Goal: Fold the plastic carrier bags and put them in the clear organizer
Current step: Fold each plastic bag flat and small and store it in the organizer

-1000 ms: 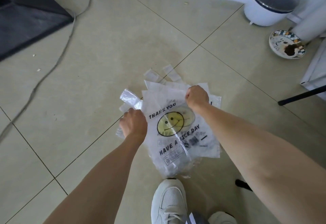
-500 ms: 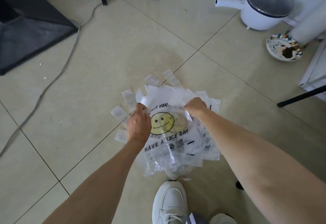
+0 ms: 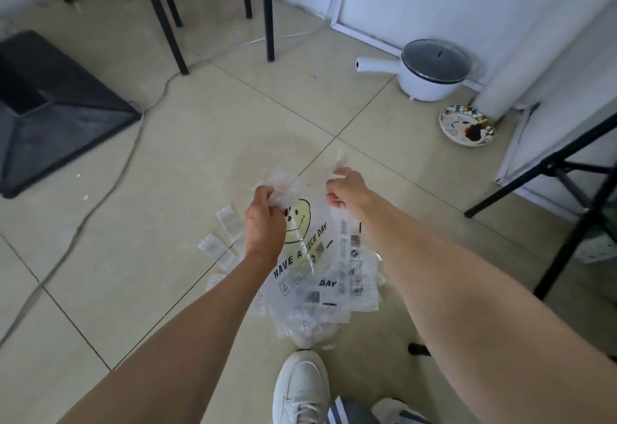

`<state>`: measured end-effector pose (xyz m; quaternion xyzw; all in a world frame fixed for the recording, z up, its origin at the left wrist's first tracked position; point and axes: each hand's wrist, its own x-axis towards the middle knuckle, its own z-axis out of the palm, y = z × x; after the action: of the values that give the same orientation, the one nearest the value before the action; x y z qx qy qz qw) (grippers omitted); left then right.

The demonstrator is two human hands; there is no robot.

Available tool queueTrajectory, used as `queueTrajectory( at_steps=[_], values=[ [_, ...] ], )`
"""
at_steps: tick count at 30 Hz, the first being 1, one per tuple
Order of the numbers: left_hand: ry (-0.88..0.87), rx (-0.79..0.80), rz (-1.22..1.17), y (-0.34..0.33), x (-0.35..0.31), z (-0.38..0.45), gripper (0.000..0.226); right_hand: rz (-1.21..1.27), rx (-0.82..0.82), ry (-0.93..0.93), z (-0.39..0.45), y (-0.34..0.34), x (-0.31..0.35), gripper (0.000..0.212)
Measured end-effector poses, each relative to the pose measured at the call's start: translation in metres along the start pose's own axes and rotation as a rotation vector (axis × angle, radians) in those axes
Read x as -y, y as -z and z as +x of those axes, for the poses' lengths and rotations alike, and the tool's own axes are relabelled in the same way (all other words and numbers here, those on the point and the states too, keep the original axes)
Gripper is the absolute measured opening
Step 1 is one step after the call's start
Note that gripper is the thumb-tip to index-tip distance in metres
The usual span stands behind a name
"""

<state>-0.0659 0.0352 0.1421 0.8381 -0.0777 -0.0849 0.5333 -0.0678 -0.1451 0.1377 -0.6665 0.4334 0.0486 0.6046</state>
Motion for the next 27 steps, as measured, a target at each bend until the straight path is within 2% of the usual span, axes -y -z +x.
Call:
queueTrajectory(
  at_steps=[3, 6, 8, 11, 14, 19, 23, 25, 27],
  values=[
    [-0.032, -0.016, -0.030, 0.015, -0.033, -0.005, 0.029, 0.006, -0.097, 0.086, -0.032, 0.015, 0.033, 0.049],
    [-0.091, -0.035, -0.110, 0.031, -0.070, -0.014, 0.032, 0.034, -0.135, 0.133, -0.071, 0.035, 0.063, 0.054],
    [-0.109, -0.029, -0.161, 0.041, -0.098, -0.022, 0.035, 0.035, -0.082, 0.168, -0.098, 0.049, 0.080, 0.061],
    [-0.140, -0.004, -0.228, 0.056, -0.142, -0.038, 0.032, 0.038, -0.050, 0.247, -0.137, 0.070, 0.105, 0.049],
    [-0.190, 0.008, -0.285, 0.070, -0.185, -0.053, 0.028, 0.079, -0.001, 0.287, -0.176, 0.094, 0.124, 0.050],
    [-0.290, 0.014, -0.396, 0.083, -0.261, -0.089, 0.035, 0.132, 0.082, 0.278, -0.236, 0.143, 0.139, 0.015],
    [-0.361, 0.013, -0.438, 0.080, -0.309, -0.121, 0.031, 0.288, 0.116, 0.270, -0.281, 0.185, 0.139, 0.019],
    [-0.416, 0.035, -0.413, 0.078, -0.330, -0.136, 0.027, 0.296, 0.079, 0.302, -0.302, 0.203, 0.138, 0.014],
    [-0.551, 0.052, -0.275, 0.075, -0.345, -0.148, 0.019, 0.291, -0.040, 0.380, -0.324, 0.222, 0.136, 0.017]
  ],
)
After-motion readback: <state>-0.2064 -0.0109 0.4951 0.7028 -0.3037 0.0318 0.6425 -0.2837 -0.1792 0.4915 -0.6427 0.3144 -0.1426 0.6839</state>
